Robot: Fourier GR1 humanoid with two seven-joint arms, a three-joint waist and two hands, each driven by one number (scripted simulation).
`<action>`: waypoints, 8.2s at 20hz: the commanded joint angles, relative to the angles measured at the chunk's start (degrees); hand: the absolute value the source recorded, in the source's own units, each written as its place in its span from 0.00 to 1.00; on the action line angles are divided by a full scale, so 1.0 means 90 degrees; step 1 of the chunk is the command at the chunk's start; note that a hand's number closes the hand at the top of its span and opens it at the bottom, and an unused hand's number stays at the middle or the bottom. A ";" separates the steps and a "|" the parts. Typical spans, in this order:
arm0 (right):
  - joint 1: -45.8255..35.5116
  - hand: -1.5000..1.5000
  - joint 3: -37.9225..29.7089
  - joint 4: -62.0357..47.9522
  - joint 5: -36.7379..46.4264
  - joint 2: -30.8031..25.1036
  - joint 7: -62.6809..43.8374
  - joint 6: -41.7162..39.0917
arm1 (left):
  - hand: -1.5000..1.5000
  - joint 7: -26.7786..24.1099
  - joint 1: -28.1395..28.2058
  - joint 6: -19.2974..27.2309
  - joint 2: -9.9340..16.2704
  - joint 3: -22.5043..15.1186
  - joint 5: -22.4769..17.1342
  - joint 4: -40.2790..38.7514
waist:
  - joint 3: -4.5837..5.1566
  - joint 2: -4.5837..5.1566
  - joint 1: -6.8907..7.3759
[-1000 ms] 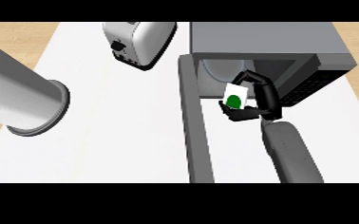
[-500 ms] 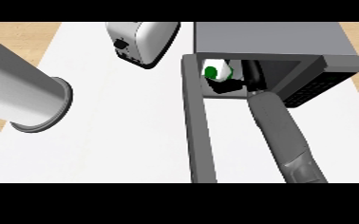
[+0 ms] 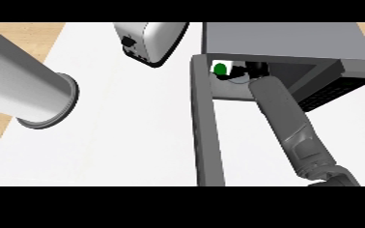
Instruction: Pick up the milk, place it into the microwave and close the microwave
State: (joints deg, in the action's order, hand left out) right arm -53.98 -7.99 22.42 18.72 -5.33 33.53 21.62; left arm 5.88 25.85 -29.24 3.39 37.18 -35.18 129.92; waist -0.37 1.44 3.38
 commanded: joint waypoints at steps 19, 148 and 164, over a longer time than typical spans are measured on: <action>-0.0799 0.00 0.0029 -0.1863 0.0923 -0.1145 -0.0279 0.2811 | 0.00 -0.0087 -0.0564 -0.0184 0.0084 -0.0319 0.0385 -0.0414 | 0.0028 0.0279 0.0532; 0.5734 1.00 -0.1356 0.9722 -0.3142 -0.2955 -0.1114 -0.5382 | 0.00 -0.3833 -0.8267 0.8563 -0.0376 -0.9204 -0.1294 -0.8905 | 0.0085 0.0242 -0.2076; 0.5031 1.00 -0.1423 0.9257 -0.2817 -0.3323 -0.1229 -0.5223 | 0.00 -0.4309 -0.8487 0.8561 -0.0377 -0.9301 -0.2059 -0.9114 | 0.0068 0.0432 -0.1955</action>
State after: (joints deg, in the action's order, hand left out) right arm -7.13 -20.69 106.59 -7.40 -34.42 22.91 -25.83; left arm -33.16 -46.37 46.35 -0.03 -50.80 -51.48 52.43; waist 0.18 4.67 -14.23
